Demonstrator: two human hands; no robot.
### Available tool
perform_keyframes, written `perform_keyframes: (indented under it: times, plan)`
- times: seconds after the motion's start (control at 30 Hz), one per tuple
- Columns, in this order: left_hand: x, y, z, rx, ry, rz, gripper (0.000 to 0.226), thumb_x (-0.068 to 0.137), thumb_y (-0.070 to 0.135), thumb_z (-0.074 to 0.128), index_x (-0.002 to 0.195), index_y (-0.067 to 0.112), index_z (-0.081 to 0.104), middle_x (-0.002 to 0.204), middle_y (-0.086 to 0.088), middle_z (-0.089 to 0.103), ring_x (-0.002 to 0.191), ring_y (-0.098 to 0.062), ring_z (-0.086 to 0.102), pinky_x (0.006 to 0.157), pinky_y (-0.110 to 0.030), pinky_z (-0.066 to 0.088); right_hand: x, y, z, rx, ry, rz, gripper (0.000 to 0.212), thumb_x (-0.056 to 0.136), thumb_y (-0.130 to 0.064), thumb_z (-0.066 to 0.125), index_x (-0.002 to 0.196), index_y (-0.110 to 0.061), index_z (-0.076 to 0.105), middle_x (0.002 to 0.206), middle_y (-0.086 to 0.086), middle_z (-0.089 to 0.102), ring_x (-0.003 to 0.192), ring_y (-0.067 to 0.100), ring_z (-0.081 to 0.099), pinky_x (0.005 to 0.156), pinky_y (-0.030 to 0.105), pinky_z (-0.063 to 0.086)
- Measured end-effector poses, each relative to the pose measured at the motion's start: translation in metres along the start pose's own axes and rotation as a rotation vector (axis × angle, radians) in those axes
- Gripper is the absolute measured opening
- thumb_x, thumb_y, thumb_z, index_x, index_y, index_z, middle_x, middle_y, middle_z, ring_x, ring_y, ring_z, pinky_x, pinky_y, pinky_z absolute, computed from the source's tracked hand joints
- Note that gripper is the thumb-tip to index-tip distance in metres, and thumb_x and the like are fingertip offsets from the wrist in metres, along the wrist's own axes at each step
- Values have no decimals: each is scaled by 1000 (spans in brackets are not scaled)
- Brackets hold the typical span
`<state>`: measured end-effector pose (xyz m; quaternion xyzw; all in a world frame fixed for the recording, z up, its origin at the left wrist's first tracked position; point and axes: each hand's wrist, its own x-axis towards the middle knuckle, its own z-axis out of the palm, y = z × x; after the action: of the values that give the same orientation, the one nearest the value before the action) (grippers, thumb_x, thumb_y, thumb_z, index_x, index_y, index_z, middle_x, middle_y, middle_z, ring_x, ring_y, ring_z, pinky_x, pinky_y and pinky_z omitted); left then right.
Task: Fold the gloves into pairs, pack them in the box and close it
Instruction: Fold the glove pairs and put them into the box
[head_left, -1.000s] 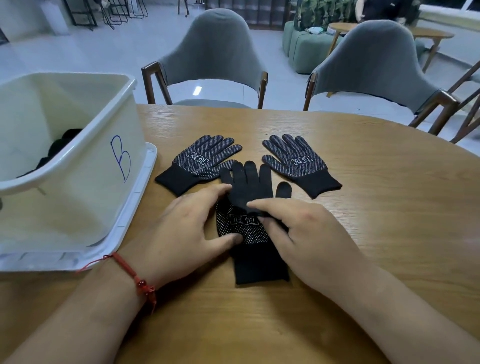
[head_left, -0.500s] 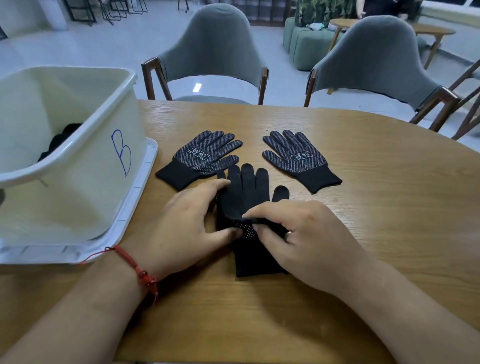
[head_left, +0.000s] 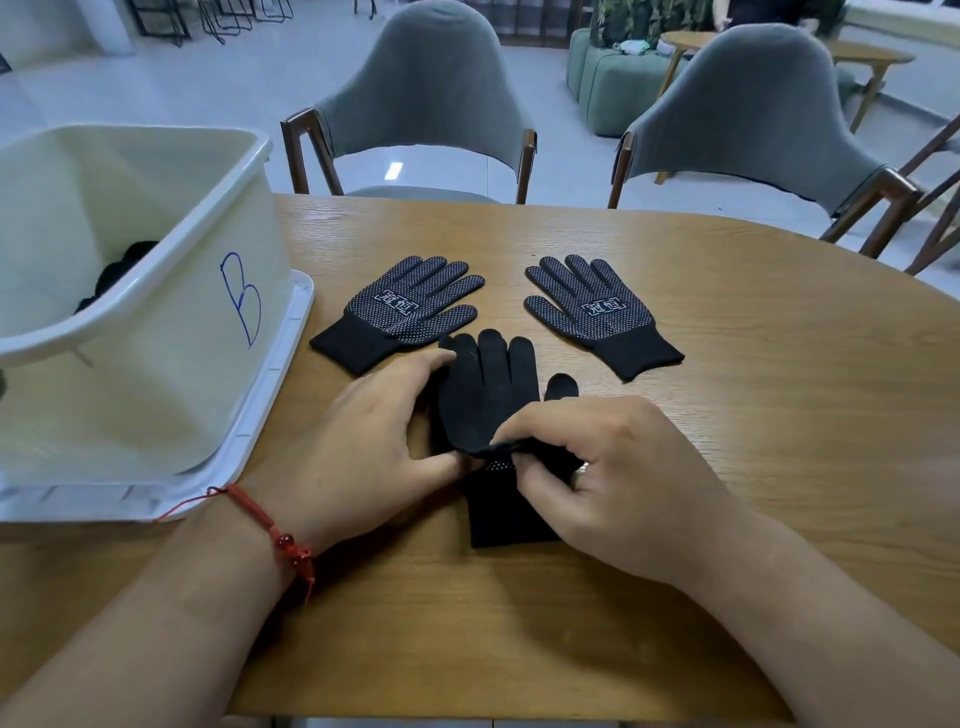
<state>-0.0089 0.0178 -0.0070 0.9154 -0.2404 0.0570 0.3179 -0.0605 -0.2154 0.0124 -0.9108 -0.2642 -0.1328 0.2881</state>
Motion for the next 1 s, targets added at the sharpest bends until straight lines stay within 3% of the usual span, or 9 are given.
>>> perform_keyframes:
  times: [0.1,0.23,0.33,0.43,0.6,0.7,0.8,0.87,1.0]
  plan:
    - [0,1,0,-20,-5,-3,90,76,48,74,156,23,42,153,13,51,143,0,45,120,-26,34,1,-1,-2,-13,-46,25,18,95,-28,62,105,-30,76,86,-16,73,81,9,67,73,38,53]
    - [0,-3,-6,-287,-51,-61,92,74,40,80,155,20,40,151,10,54,141,5,46,119,-19,35,2,0,-6,-17,-126,28,18,92,-33,62,106,-34,73,93,-19,72,88,7,67,75,36,54]
    - [0,-7,-9,-333,10,-88,79,82,15,83,152,15,45,143,4,59,133,9,51,109,-6,36,2,0,-11,-36,-186,27,25,89,-37,65,112,-37,74,102,-22,72,97,2,66,81,31,54]
    - [-1,-6,-7,-270,70,-62,65,87,2,78,145,10,51,137,1,63,128,9,54,105,-3,36,1,1,-16,-40,-230,31,27,88,-41,72,115,-38,73,106,-23,72,100,2,66,83,30,54]
    - [-1,-3,-9,-83,143,17,45,87,-1,75,128,17,66,125,7,66,119,1,58,101,-7,41,2,1,-22,-19,-300,18,29,85,-58,72,105,-38,67,112,-22,72,104,4,65,85,34,53]
    - [-2,6,-16,-53,203,96,28,85,8,67,109,20,73,118,10,68,116,-5,62,98,-24,49,1,1,-24,-62,-372,-10,29,85,-61,75,101,-38,68,127,-28,64,116,-1,58,96,27,48]
    - [-8,17,-19,-126,28,189,17,88,10,67,97,22,74,106,11,72,105,-14,68,90,-33,53,0,0,-21,-107,-373,-30,22,87,-57,75,97,-38,69,126,-28,61,114,-2,55,93,23,46]
    - [-10,20,-16,-102,-118,216,20,88,12,64,97,26,74,101,12,71,97,-14,67,85,-34,52,0,-2,-18,-131,-348,-39,17,87,-53,71,95,-37,70,121,-26,62,108,1,57,88,27,50]
    - [-7,17,-17,-73,-209,183,33,79,8,56,98,30,73,106,14,68,102,-12,63,89,-32,49,1,-6,-11,-190,-298,-74,14,84,-46,64,90,-33,66,112,-20,65,97,9,59,80,35,53]
